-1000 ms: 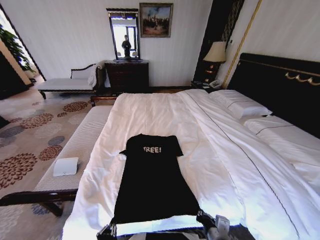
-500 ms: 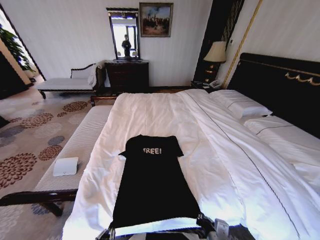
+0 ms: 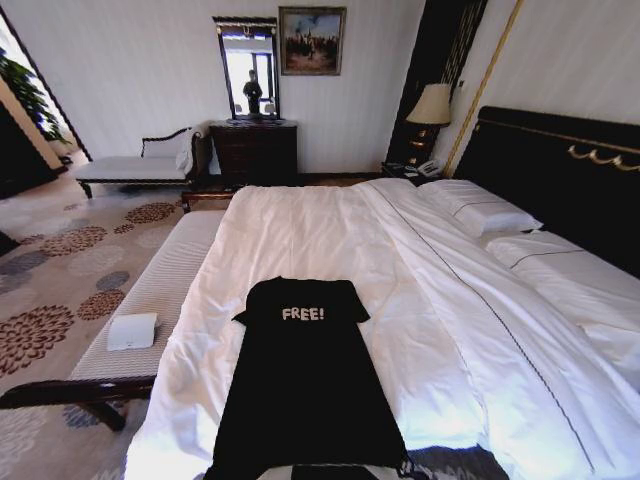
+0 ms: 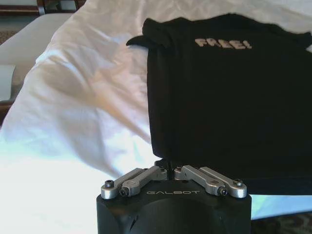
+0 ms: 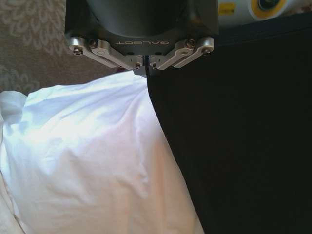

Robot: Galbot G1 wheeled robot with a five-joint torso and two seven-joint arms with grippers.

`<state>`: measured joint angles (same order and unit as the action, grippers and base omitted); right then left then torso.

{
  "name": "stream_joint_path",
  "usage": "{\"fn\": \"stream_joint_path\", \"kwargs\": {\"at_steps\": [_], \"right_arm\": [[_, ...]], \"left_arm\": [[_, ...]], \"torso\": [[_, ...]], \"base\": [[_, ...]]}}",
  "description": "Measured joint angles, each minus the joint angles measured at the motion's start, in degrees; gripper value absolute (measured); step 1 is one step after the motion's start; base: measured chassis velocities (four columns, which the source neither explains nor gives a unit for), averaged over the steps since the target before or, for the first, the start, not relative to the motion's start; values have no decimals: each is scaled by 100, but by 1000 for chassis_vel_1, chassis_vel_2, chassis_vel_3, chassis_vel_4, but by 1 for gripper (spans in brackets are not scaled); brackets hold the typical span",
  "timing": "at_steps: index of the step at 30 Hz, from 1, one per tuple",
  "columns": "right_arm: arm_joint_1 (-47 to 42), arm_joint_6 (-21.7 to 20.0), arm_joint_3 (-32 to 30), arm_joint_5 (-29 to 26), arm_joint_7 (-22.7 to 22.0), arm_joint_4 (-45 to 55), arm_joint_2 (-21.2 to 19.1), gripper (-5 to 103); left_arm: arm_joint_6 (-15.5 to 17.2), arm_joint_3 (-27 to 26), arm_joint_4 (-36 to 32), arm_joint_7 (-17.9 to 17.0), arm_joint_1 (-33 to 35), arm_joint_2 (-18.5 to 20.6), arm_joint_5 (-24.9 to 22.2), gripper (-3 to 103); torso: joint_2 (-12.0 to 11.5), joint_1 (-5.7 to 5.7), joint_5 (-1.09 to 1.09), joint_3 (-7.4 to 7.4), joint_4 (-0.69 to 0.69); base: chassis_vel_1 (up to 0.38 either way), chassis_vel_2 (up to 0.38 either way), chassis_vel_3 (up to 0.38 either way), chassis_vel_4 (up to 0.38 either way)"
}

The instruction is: Fold the clothes on the bed.

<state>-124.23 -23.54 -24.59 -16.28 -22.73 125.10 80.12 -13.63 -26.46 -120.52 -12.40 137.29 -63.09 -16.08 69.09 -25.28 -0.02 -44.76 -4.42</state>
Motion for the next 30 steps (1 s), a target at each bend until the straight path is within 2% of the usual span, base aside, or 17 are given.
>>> {"fn": "stream_joint_path", "kwargs": {"at_steps": [6, 12, 22, 28, 30], "right_arm": [[16, -352, 6, 20, -121, 44, 1, 1], [22, -770, 17, 66, -232, 63, -11, 1], [81, -1272, 67, 209, -364, 41, -38, 1], [77, -1603, 171, 304, -482, -35, -158, 1], [123, -1613, 183, 265, -491, -73, -157, 1]], "left_arm": [[25, -72, -49, -122, 314, 209, 90, 1], [271, -51, 2, -368, 274, 207, 129, 1], [464, -19, 0, -429, 329, 260, 259, 1], [910, -35, -80, -561, 548, 586, 346, 1], [961, -30, -60, -568, 531, 604, 400, 1]], "torso": [[0, 0, 1, 0, 0], [0, 0, 1, 0, 0], [-1, 0, 2, 0, 1], [0, 0, 1, 0, -1], [0, 0, 1, 0, -1]], "base": [[0, 0, 0, 0], [0, 0, 0, 0], [0, 0, 0, 0], [0, 0, 0, 0], [0, 0, 0, 0]]}}
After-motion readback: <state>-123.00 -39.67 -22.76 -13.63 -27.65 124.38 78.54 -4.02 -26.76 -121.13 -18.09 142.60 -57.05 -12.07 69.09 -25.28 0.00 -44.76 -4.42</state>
